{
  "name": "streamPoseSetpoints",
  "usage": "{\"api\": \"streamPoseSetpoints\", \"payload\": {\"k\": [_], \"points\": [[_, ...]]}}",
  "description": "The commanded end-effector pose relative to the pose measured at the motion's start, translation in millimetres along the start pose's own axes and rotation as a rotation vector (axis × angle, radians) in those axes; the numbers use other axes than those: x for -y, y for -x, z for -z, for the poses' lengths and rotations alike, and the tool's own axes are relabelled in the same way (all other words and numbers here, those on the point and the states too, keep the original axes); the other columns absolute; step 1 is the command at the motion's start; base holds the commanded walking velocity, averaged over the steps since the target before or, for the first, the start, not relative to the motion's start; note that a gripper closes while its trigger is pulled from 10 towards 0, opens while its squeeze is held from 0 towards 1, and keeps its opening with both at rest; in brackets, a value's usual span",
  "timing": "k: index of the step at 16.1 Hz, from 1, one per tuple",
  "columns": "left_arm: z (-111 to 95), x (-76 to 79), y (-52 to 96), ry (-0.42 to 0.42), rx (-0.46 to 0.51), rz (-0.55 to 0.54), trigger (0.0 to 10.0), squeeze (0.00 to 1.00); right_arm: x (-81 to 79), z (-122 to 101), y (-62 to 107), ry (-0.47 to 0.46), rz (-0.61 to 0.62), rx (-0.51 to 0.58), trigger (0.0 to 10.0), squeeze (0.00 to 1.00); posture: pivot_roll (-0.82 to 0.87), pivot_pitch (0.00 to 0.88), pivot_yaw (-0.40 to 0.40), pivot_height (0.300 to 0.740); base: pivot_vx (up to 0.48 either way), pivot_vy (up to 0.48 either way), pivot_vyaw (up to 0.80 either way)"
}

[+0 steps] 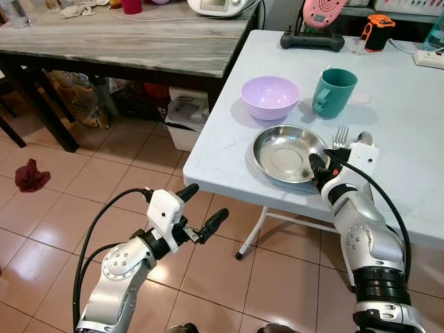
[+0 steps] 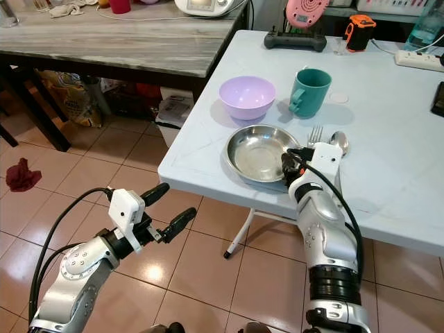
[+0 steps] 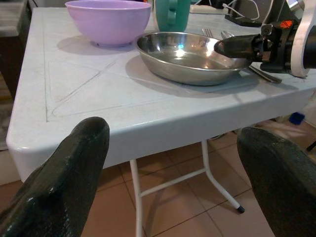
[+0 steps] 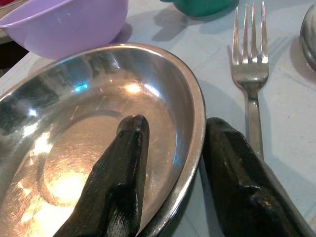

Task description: Setting the table

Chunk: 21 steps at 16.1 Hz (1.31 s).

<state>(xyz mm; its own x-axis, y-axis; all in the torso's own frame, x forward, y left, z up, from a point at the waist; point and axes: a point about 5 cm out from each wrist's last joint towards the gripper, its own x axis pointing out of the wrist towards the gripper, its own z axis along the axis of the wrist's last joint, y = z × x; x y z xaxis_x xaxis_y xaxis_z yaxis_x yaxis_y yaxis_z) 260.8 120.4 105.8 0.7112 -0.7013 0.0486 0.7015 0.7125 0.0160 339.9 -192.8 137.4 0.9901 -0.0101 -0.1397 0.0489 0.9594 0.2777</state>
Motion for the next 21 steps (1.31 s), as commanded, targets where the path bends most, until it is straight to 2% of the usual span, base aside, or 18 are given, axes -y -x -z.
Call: {"api": "streamPoseSetpoints", "payload": {"k": [1, 14, 15, 16, 18, 19, 21], "points": [[-0.9, -0.2, 0.5, -0.020, -0.005, 0.022, 10.0, 0.00, 0.1, 5.9, -0.9, -0.024, -0.003, -0.036, 0.0, 0.00, -0.22, 0.144, 0.056, 0.740, 0.000, 0.000, 0.00], [-4.7, 2.0, -1.3, -0.030, 0.014, 0.042, 10.0, 0.00, 3.0, 13.8, -3.4, -0.170, 0.032, -0.095, 0.0, 0.00, -0.22, 0.134, 0.056, 0.740, 0.000, 0.000, 0.00], [-5.3, 2.0, -1.3, -0.034, 0.017, 0.038, 10.0, 0.00, 3.3, 14.3, -2.8, -0.173, 0.038, -0.095, 0.0, 0.00, -0.22, 0.131, 0.056, 0.740, 0.000, 0.000, 0.00], [-5.9, -1.2, -0.2, -0.032, 0.027, -0.019, 10.0, 0.00, 2.8, 12.2, 0.5, -0.162, 0.048, -0.060, 0.0, 0.00, -0.21, 0.131, 0.053, 0.740, 0.000, 0.000, 0.00], [-6.0, -10.5, -1.3, 0.000, 0.025, -0.107, 10.0, 0.00, -1.5, 7.4, 5.4, -0.110, 0.037, -0.008, 10.0, 0.00, -0.22, 0.130, 0.054, 0.740, 0.000, 0.000, 0.00], [-5.6, -17.3, -2.7, 0.009, 0.024, -0.156, 10.0, 0.00, -5.5, 1.1, 11.1, -0.018, 0.031, 0.060, 10.0, 0.00, -0.22, 0.130, 0.053, 0.740, 0.000, 0.000, 0.00], [-4.8, -23.1, -4.4, 0.054, 0.030, -0.197, 10.0, 0.00, -8.6, -1.9, 16.1, -0.003, 0.035, 0.099, 10.0, 0.00, -0.22, 0.129, 0.052, 0.740, 0.000, 0.000, 0.00]]}}
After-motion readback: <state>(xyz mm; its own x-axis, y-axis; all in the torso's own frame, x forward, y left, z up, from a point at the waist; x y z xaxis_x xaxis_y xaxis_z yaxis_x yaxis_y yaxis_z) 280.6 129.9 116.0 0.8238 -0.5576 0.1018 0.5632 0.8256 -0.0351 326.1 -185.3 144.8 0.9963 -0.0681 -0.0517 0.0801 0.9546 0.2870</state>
